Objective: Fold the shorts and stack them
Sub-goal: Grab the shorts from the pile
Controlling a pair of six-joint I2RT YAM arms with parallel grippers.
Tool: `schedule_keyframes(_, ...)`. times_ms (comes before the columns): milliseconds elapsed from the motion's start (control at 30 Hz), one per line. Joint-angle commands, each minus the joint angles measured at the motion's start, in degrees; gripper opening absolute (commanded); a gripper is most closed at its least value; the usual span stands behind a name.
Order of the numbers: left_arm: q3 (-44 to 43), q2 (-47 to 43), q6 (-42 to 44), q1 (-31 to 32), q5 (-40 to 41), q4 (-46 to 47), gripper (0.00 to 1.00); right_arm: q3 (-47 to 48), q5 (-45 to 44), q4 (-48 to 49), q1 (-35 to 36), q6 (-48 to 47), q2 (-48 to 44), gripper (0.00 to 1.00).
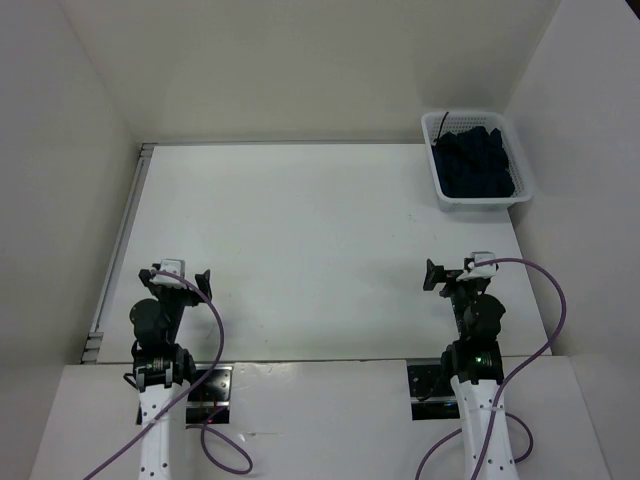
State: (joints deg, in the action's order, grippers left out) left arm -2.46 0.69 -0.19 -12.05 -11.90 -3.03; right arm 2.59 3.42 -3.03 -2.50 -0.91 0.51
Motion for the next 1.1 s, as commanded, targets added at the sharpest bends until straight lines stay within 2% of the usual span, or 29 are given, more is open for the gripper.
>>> schedule_keyframes(0,1.8,-0.9,0.2,0.3,-0.3,1.6,1.00,-2.3,-1.0,2.5,0.3,0.5,-1.1,0.98)
schedule_keyframes(67,1.8,-0.9,0.2,0.3,-0.3,1.6,1.00,-2.3,-0.2,2.5,0.3,0.5,-1.1,0.98)
schedule_keyframes(133,1.8,-0.9,0.2,0.3,-0.9,1.6,1.00,-1.6,6.0,3.5,0.3,-4.2,-1.1,0.98)
schedule_keyframes(167,1.8,-0.9,0.2,0.3,-0.9,1.6,1.00,-1.1,17.1,4.4,0.3,-16.7,-1.1,0.98)
schedule_keyframes(200,1.8,-0.9,0.2,0.3,-0.9,1.6,1.00,-0.5,21.0,5.4,0.3,-20.7,-1.1,0.99)
schedule_keyframes(233,1.8,-0.9,0.2,0.3,-0.9,1.6,1.00,0.8,22.8,7.5,0.3,-20.7,-1.1,0.99)
schedule_keyframes(267,0.8,-0.9,0.2,0.3,-2.8,1.6,1.00,2.2,26.3,5.4,0.3,-27.3,-1.1,0.99)
schedule_keyframes(300,-0.3,-0.9,0.2,0.3,-7.7,0.1,1.00,2.2,40.2,1.0,0.3,-68.9,-1.1,0.99)
schedule_keyframes(333,-1.0,-0.9,0.2,0.3,-15.5,-0.5,1.00,2.1,41.3,-14.1,0.3,-93.3,-1.1,0.99)
schedule_keyframes(367,-2.6,-0.9,0.2,0.3,-25.4,-0.6,1.00,0.9,39.6,-13.7,0.3,-108.8,-1.1,0.98)
schedule_keyframes(400,-3.3,-0.9,0.2,0.3,-31.2,-0.6,1.00,0.1,41.0,-7.8,0.3,-107.7,-1.1,0.98)
schedule_keyframes(433,-4.8,-0.9,0.2,0.3,-39.7,-4.7,1.00,-1.8,41.1,5.4,0.3,-106.9,-1.1,0.98)
schedule_keyframes(467,-6.6,-0.9,0.2,0.3,-44.1,-23.1,1.00,-1.8,41.1,10.0,0.3,-106.9,-1.1,0.98)
schedule_keyframes(500,-3.5,-1.6,0.2,0.3,-45.1,-16.3,1.00,-0.8,42.6,12.5,0.3,-104.2,-1.1,0.98)
schedule_keyframes(533,-2.6,-0.6,0.2,0.3,-44.0,-0.7,1.00,0.5,43.5,15.3,0.3,-102.4,-1.1,0.98)
schedule_keyframes(600,0.2,-0.6,0.2,0.8,-41.6,12.1,1.00,4.3,45.0,18.9,0.3,-97.4,1.7,0.98)
schedule_keyframes(667,-3.6,2.0,0.2,1.5,-42.2,15.3,1.00,10.1,45.0,19.9,0.3,-94.8,8.0,0.98)
schedule_keyframes(700,-5.3,7.3,0.2,2.2,-42.2,17.0,1.00,18.6,45.0,18.3,0.8,-93.6,12.4,0.98)
schedule_keyframes(733,-7.3,11.2,0.2,2.7,-41.5,19.4,1.00,23.0,41.1,17.7,1.7,-86.3,23.2,0.98)
schedule_keyframes(767,-13.0,16.0,0.2,3.4,-40.7,19.4,1.00,27.3,37.2,20.1,2.6,-79.8,28.8,0.98)
schedule_keyframes(800,-17.2,27.3,0.2,4.2,-36.8,17.5,1.00,36.2,31.3,21.1,4.1,-73.0,34.6,0.98)
schedule_keyframes(833,-22.1,33.1,0.2,6.8,-34.1,15.1,1.00,40.9,23.8,21.1,8.1,-66.4,40.8,0.98)
schedule_keyframes(867,-27.1,38.6,0.2,8.5,-30.8,12.1,1.00,46.1,5.9,18.8,10.0,-55.3,54.3,0.98)
schedule_keyframes(900,-37.3,49.3,0.2,10.4,-27.1,10.4,1.00,57.8,-2.0,16.3,10.6,-49.5,60.9,0.98)
schedule_keyframes(933,-42.6,54.5,0.2,13.9,-17.7,6.8,1.00,64.0,-6.8,12.3,9.8,-44.3,67.6,0.98)
schedule_keyframes(967,-47.5,59.5,0.2,15.0,-13.8,4.6,1.00,70.1,-8.6,7.0,6.2,-35.4,79.2,0.99)
schedule_keyframes(1000,-52.2,68.6,0.2,15.7,-10.9,1.9,1.00,81.8,-8.6,-3.5,4.4,-30.8,84.0,0.99)
schedule_keyframes(1033,-60.5,72.5,0.2,16.3,-6.9,-3.2,1.00,87.4,-7.6,-8.2,1.1,-26.6,89.0,0.99)
schedule_keyframes(1067,-63.9,76.0,0.2,16.3,-6.4,-5.7,1.00,92.6,-8.2,-12.1,0.0,-18.9,98.4,0.99)
